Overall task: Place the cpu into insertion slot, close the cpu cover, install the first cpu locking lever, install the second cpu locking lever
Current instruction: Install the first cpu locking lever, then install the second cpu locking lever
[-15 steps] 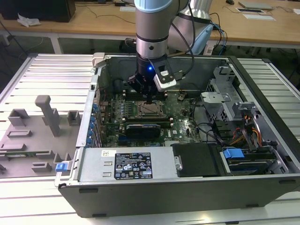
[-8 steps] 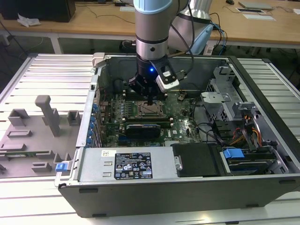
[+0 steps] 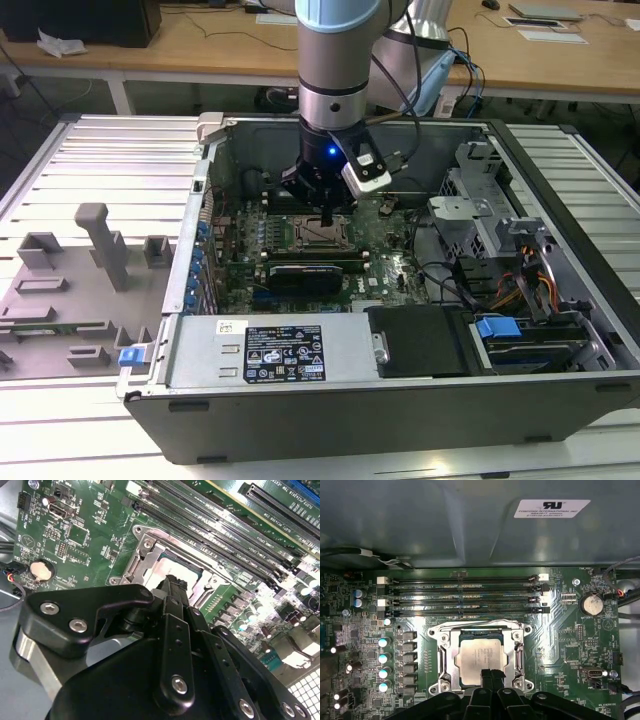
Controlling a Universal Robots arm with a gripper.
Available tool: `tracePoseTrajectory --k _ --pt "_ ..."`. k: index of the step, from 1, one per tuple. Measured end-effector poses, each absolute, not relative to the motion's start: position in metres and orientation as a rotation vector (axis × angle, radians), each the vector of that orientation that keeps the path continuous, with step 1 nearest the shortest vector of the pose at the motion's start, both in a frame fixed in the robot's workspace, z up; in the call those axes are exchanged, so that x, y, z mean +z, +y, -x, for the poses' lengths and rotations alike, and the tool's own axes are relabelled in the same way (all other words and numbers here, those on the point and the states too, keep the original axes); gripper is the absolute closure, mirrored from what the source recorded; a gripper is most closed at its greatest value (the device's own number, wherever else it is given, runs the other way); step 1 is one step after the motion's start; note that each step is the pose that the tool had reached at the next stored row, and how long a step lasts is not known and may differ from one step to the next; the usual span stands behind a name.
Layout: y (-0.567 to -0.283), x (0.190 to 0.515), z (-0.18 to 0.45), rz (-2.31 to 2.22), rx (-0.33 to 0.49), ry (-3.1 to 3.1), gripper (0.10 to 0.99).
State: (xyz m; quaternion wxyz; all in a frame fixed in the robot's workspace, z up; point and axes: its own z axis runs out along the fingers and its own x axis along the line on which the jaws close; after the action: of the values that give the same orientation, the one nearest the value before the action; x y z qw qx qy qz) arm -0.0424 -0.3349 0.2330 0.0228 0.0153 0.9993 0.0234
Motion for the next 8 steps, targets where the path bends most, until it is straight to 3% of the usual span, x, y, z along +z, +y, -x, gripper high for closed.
tracePoseTrajectory --k 8 --pt "-0.3349 0.233 0.0426 -0.047 0.072 3.095 0.98"
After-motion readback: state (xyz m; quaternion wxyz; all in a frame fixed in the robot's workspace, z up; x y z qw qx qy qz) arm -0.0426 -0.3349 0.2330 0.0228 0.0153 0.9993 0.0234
